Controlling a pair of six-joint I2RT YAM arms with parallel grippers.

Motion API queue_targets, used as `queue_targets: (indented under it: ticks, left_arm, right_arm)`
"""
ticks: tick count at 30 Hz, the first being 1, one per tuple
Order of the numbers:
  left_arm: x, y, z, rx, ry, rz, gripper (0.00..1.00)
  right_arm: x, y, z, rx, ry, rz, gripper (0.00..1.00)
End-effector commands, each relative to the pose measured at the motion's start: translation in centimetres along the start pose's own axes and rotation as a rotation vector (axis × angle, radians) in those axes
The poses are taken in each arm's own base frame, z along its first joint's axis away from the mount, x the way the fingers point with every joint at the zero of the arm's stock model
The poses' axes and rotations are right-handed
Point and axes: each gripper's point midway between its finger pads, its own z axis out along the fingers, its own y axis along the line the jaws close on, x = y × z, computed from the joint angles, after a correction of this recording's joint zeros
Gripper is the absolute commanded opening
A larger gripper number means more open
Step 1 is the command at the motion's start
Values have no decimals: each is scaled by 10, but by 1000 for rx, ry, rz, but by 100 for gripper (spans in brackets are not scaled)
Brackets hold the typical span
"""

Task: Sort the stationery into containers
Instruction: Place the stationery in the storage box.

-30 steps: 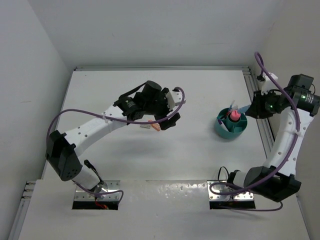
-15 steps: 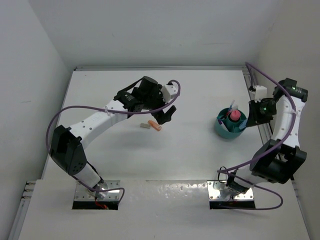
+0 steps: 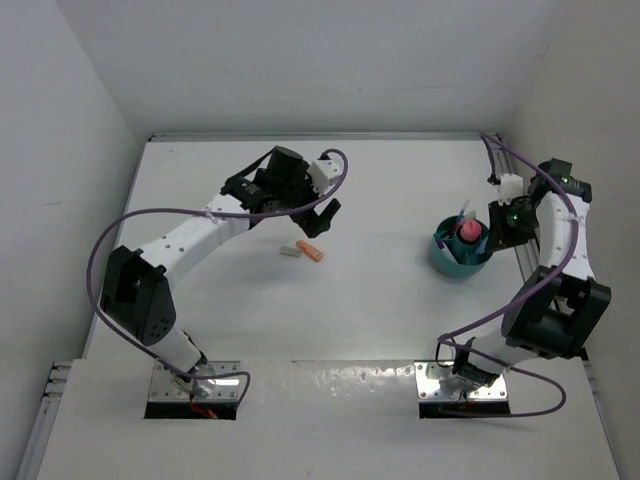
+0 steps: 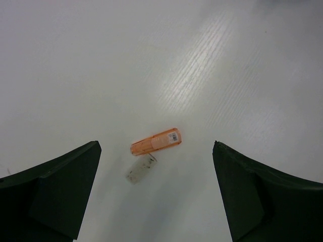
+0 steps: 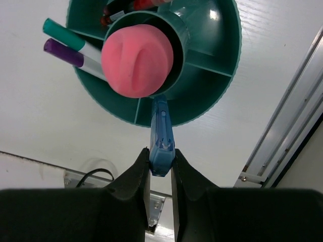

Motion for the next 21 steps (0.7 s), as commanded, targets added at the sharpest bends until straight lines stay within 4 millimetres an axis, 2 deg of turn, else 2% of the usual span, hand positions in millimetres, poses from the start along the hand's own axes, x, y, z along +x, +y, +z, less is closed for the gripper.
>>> queue_targets:
  ticks: [1, 2, 3, 6, 9, 10, 15, 18, 21]
  left_arm:
    - [0, 13, 4, -28, -11, -19, 100]
    - [2, 15, 6, -29, -5, -17, 100]
    - [3, 16, 7, -31, -3, -17, 100]
    - [10, 20, 13, -39, 18, -11, 100]
    - [20, 23, 20, -6, 39, 30, 97]
    - [22, 15, 23, 54, 41, 50, 97]
    - [49, 4, 38, 245, 110, 229, 91]
    - [66, -2, 56, 361, 140, 346, 87]
    - [69, -2, 65, 395, 120, 409, 87]
  right_arm:
    - [-7, -10, 6, 47, -33, 2, 3]
    - [-7, -11, 7, 48, -36, 3, 5]
    - [-6, -10, 8, 46, -36, 2, 18]
    - [-9, -8, 5, 33, -41, 5, 41]
    - [-16, 0, -8, 12, -66, 22, 49]
    - [-20, 2, -11, 4, -80, 25, 51]
    - [-38, 14, -38, -29, -145, 52, 51]
    - [-48, 26, -52, -62, -187, 66, 51]
    - [-54, 38, -62, -97, -214, 87, 52]
